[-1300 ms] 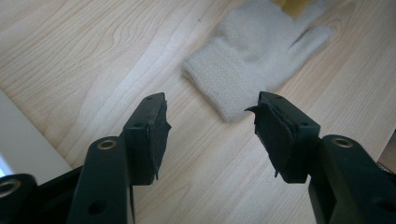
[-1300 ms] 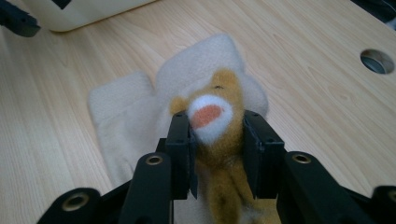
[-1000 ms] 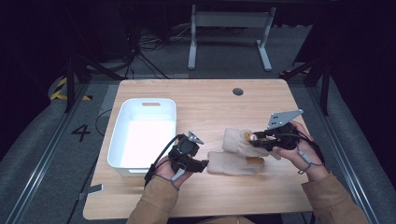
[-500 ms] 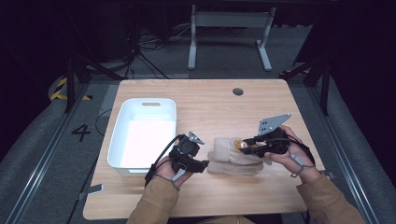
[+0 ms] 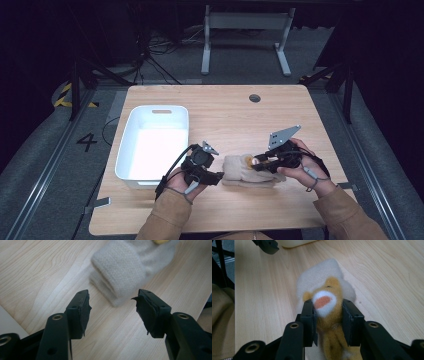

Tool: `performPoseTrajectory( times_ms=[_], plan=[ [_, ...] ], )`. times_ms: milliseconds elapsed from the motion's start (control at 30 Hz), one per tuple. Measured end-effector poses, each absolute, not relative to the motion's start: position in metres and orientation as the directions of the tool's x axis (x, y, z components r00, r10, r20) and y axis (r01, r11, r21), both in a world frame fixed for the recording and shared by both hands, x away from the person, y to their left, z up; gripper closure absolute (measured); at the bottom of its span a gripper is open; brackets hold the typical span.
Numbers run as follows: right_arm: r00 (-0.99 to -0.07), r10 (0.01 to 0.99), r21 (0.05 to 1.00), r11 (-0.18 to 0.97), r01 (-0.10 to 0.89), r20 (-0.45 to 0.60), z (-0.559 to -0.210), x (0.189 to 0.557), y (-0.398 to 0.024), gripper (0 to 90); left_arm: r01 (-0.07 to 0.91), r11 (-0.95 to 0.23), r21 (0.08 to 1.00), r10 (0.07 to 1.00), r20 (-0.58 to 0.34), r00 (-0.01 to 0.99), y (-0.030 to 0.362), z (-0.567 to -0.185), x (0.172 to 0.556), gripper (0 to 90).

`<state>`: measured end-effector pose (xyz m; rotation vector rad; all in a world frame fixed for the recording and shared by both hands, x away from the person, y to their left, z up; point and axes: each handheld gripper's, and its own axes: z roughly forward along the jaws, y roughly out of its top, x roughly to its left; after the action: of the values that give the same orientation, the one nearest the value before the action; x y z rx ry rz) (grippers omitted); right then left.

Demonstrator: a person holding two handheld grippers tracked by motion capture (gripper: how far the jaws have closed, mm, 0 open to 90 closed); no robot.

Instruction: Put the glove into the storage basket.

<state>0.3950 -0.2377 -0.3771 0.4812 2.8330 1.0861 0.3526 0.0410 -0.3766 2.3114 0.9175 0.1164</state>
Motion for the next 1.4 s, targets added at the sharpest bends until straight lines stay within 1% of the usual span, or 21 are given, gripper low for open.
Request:
performPoseTrajectory(
  times_ms=[233,400,700,800,900,1000,1067,1200,1233,1267,1400],
  plan=[
    [-0.940,0.333,0.622,0.722,0.303,0.072,-0.386,0.397,-0.236,66.7,0.589,-0.552,0.590,0.642,-0.149,0.752,0.040,-0.378,0.353,44.4],
    [-0.938,0.336,0.615,0.723,0.314,0.085,-0.391,0.396,-0.231,66.7,0.588,-0.552,0.591,0.643,-0.148,0.752,0.041,-0.378,0.353,44.4],
    [-0.911,0.406,0.563,0.738,0.372,0.069,-0.399,0.398,-0.228,66.1,0.589,-0.552,0.590,0.643,-0.148,0.751,0.040,-0.378,0.353,44.4],
    [-0.911,0.410,0.549,0.752,0.364,0.042,-0.403,0.398,-0.226,65.2,0.587,-0.557,0.587,0.642,-0.144,0.753,0.039,-0.379,0.353,44.3],
    [-0.913,0.407,0.536,0.767,0.353,0.020,-0.406,0.398,-0.223,63.3,0.586,-0.558,0.587,0.642,-0.142,0.753,0.038,-0.380,0.354,44.2],
    [-0.915,0.402,0.524,0.776,0.350,0.015,-0.410,0.398,-0.222,57.4,0.585,-0.561,0.586,0.643,-0.137,0.754,0.037,-0.380,0.354,43.5],
    [-0.914,0.405,0.531,0.773,0.347,0.008,-0.410,0.397,-0.222,52.8,0.579,-0.563,0.590,0.639,-0.133,0.758,0.036,-0.381,0.354,42.2],
    [-0.909,0.417,0.566,0.745,0.353,0.017,-0.404,0.396,-0.228,47.4,0.572,-0.574,0.586,0.629,-0.132,0.766,0.032,-0.381,0.355,40.7],
    [-0.910,0.415,0.576,0.738,0.351,0.022,-0.402,0.397,-0.231,46.9,0.569,-0.585,0.578,0.622,-0.132,0.772,0.031,-0.381,0.356,43.0],
    [-0.902,0.429,0.586,0.722,0.367,0.036,-0.400,0.396,-0.233,46.9,0.567,-0.584,0.581,0.616,-0.137,0.776,0.030,-0.380,0.356,42.4],
    [-0.882,0.471,0.634,0.674,0.380,0.028,-0.391,0.396,-0.247,47.9,0.544,-0.593,0.594,0.587,-0.145,0.797,0.028,-0.378,0.358,37.2]
  ],
)
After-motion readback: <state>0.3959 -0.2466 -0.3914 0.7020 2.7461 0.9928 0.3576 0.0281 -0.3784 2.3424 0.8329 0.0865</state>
